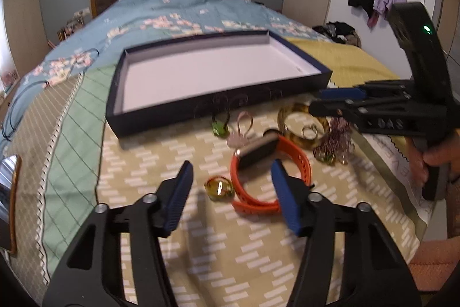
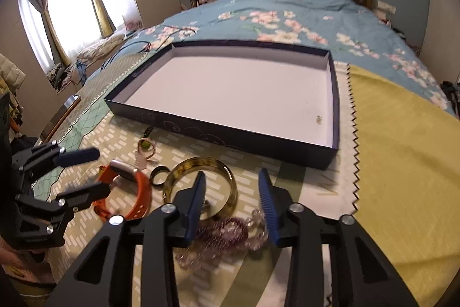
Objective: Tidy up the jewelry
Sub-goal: 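Grasp the orange watch band with the left tool while the right tool grasps the tortoiseshell bangle, then lift the watch band with the left tool while the right tool carries the bangle over the box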
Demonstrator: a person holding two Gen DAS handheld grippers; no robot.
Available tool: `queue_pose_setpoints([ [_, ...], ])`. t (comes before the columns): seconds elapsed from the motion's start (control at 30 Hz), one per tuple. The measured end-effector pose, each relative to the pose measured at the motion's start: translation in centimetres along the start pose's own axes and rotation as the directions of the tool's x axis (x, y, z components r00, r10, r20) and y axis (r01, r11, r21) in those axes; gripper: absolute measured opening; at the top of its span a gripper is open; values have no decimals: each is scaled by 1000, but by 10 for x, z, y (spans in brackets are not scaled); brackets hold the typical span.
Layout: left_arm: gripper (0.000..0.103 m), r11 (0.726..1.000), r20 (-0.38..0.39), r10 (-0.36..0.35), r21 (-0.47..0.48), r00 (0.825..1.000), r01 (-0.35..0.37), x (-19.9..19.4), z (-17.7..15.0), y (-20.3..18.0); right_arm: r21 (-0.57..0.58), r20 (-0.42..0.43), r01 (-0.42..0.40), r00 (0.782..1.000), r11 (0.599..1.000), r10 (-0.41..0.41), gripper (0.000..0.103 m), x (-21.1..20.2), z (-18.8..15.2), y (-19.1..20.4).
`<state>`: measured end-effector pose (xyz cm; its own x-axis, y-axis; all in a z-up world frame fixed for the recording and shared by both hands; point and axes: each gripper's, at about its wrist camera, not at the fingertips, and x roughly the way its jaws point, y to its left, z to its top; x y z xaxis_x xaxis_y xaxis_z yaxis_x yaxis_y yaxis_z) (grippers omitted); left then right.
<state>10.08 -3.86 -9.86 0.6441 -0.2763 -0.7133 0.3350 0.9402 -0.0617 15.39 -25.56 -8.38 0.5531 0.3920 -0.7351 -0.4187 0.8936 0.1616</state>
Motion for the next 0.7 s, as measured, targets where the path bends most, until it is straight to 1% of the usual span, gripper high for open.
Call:
queue_pose_setpoints([
  [0.07,39,1000,-20,-25,-12,999,25,3,-2,3,8,-30,-19,999,1000,20,26,7,3,-4],
  [0.17,34,999,-27,-33,-6,999,33,4,-3,4,-11,-52,-20,998,1000,19,25,13,4,-3],
  [0.23,33,999,-28,-33,0,999,33,3,-3,5,-29,-60,-13,998,1000,11,22,14,6,-2],
  [0.33,34,999,2,-36,17,999,36,-3,0,7,-29,-67,-14,998,999,12,15,13,7,-3],
  [0.37,35,998,7,-48,29,999,48,-7,1,7,-35,-69,-12,998,999,10,12,14,8,-2],
  [0.4,35,997,11,-61,44,998,60,-9,1,6,-42,-69,-10,998,999,7,12,13,7,-1],
  [0.47,36,995,10,-75,63,997,75,-10,3,1,-63,-68,-2,998,998,-3,9,13,7,2],
  [0.53,35,994,-3,-70,90,998,70,-6,5,-4,-75,-71,-5,997,997,-1,7,14,7,4],
  [0.57,29,992,-27,-80,98,996,82,-1,6,-6,-77,-71,-4,997,997,-1,7,14,7,5],
  [0.63,22,992,-55,-76,100,996,81,4,8,-8,-77,-70,-7,998,997,1,7,14,8,5],
  [0.7,15,992,-62,-77,97,995,83,6,8,-7,-78,-66,-11,998,997,6,6,14,8,3],
])
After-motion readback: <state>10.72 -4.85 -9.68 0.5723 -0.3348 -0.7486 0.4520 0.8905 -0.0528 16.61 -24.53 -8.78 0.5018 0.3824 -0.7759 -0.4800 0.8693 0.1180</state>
